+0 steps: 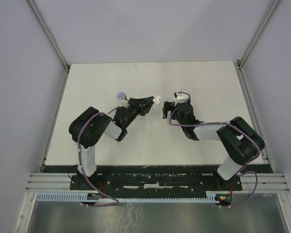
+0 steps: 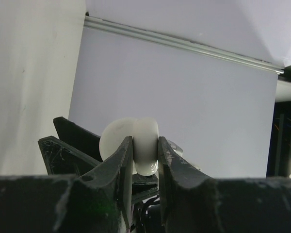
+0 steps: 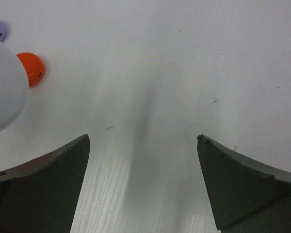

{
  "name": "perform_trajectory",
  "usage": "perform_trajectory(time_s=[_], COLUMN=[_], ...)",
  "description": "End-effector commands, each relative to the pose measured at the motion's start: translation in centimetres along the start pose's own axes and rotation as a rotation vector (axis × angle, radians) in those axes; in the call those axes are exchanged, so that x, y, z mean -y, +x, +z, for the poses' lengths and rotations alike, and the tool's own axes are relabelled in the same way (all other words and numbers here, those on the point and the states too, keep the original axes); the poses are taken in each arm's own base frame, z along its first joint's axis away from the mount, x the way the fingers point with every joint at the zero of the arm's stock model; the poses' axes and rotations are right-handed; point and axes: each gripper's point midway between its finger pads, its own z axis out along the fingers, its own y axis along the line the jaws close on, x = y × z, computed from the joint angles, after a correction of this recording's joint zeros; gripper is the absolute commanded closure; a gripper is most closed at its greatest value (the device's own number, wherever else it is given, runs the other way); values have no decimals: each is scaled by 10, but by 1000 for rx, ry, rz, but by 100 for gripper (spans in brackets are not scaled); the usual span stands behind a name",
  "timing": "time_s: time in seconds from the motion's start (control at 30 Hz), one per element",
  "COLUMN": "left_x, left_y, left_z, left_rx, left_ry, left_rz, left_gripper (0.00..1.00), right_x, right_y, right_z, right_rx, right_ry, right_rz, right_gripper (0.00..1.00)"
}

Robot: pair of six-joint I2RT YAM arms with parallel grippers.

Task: Insert the wireless bluetooth earbuds into the charging case
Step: Close the charging case.

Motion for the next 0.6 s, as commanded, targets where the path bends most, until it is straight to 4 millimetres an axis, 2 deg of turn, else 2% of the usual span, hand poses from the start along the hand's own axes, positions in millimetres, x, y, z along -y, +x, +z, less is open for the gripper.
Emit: perform_trajectory(time_s=[0.0, 0.4, 0.57], left_x=[22, 16, 14], left_y=[-7, -4, 0], left_z=[2, 8, 12], left_rx=[71, 69, 56], left_ry=[64, 56, 53], left_rz=[-22, -33, -30], left_gripper=[97, 97, 97], right_x=[-24, -44, -46], right_y=[-43, -48, -49], right_z=[5, 5, 6], right_rx=[190, 237, 240], right_ry=[-111, -213, -220], right_rz=[94, 157, 164], right_gripper=[1, 1, 1])
